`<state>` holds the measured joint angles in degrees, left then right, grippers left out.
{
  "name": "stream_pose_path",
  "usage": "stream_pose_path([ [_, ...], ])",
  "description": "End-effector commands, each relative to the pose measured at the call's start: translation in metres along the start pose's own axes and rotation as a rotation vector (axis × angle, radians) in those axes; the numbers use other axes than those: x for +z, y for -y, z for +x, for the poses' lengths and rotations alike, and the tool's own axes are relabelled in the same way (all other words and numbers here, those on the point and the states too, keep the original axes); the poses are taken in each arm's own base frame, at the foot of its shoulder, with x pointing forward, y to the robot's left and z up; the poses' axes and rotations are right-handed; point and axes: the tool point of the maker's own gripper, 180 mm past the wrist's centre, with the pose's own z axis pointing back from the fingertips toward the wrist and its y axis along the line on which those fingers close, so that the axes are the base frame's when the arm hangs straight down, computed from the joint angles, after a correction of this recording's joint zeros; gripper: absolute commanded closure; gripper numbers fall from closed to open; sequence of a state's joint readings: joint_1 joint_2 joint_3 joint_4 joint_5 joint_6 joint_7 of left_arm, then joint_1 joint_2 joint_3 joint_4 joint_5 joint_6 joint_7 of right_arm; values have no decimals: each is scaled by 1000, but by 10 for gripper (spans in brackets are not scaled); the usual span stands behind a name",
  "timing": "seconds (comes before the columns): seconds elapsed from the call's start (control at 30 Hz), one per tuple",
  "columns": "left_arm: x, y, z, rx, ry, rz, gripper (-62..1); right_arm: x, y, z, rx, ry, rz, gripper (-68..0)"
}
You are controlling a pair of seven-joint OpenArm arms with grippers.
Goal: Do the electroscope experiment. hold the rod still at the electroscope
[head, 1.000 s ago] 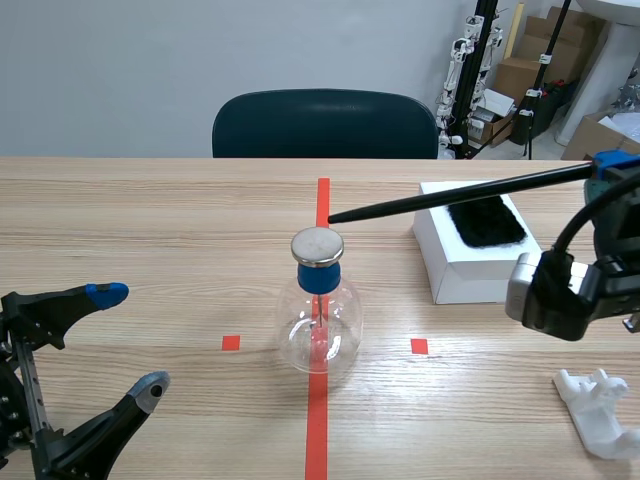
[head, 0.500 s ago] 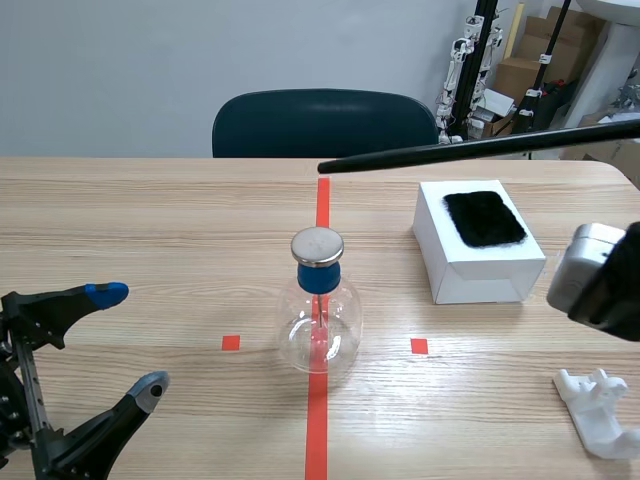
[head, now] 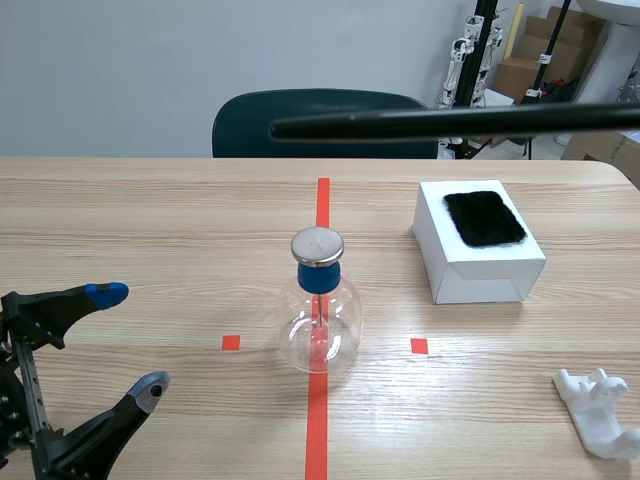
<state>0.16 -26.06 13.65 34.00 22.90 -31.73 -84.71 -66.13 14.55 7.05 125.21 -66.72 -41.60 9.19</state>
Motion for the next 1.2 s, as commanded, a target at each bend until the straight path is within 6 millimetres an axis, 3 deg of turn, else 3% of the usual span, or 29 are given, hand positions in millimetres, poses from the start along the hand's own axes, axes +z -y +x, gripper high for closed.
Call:
stream_pose_path([
  [0.0,-1,-4,9,-12,33,1,-623,2,13,-1,-4,-14,-60,-6],
  [1.17,-1,-4,9,-12,33,1,-623,7,9,1,-2,-14,-35,-6],
])
